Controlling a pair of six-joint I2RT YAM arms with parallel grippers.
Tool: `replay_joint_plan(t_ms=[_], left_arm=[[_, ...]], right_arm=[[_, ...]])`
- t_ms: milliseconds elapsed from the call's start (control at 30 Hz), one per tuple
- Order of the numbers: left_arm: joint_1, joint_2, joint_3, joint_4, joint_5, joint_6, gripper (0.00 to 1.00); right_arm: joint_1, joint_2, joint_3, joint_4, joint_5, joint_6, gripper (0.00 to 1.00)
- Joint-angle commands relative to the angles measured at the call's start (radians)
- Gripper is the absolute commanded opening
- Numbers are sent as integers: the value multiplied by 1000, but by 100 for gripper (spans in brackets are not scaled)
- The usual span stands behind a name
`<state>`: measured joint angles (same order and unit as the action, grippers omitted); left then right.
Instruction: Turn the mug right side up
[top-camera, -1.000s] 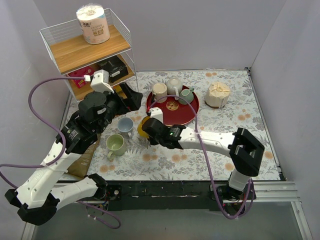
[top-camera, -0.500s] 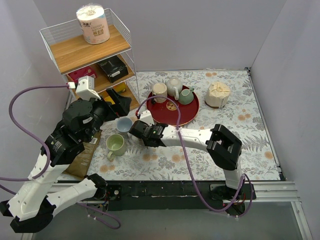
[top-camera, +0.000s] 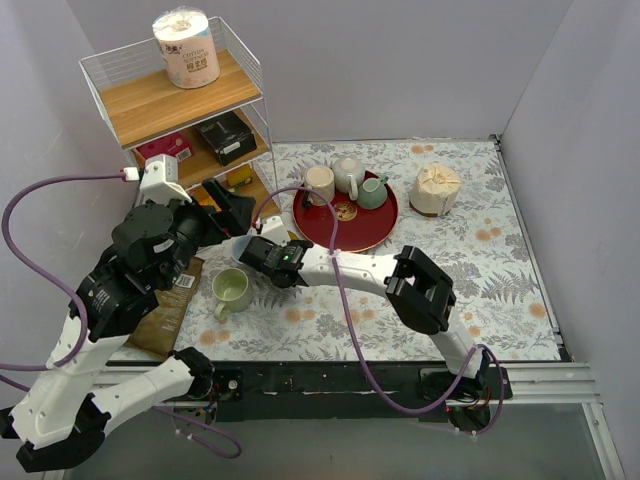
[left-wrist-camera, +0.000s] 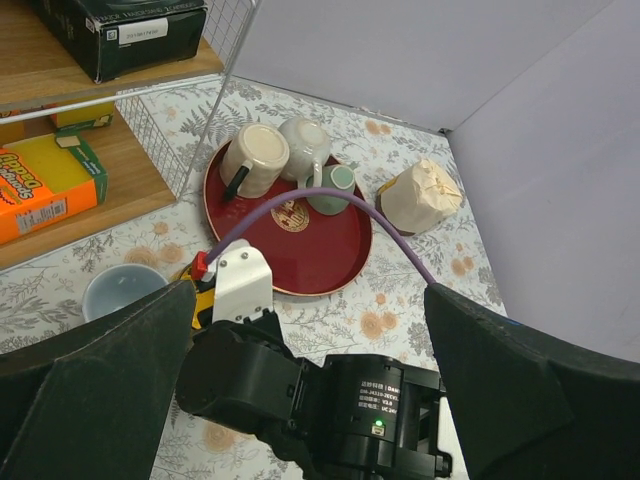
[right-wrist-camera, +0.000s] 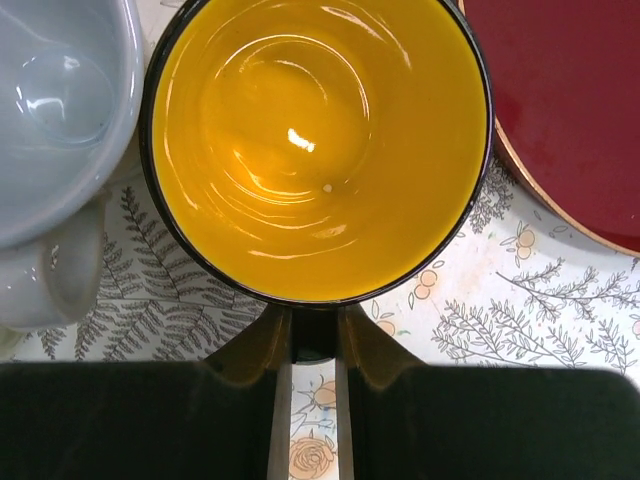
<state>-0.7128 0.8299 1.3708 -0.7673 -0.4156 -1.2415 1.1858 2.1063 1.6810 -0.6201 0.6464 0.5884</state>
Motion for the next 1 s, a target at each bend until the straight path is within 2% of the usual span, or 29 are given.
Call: replay_joint_plan(t_ms=[0,67,100,133,233,567,667,833,967], left_arm=[[-1,-11,42,-36,-15,4,98],[-1,-14,45,-43,-15,1,98],[-1,-15,44,-44,-15,-3,98],[-2,-17,45,-46,-14,-4,98],[-1,-18,43,-47,-12,-12,98],[-1,-6,43,-47,3,-22,98],[-1,6,40,-40,15,-18,98],[-1,55,42,-9,67,5,98],[-1,113,31,54,125,24,98]], right_arm=[[-11,47,111,-52,53,-15,1],[-12,54,137,-62,55,-19,2],[-14,58,143,-72,55,-21,5],[-15,58,147,-75,50,-22,14],[-20,57,167,-89,30,-30,29],[-28,17,209,-118,-31,-18,51],[-32,-29,203,-132,-50,-4,61],[-51,-198,125,-118,-86,8,80],[-87,-357,-1,-101,-108,36,82]])
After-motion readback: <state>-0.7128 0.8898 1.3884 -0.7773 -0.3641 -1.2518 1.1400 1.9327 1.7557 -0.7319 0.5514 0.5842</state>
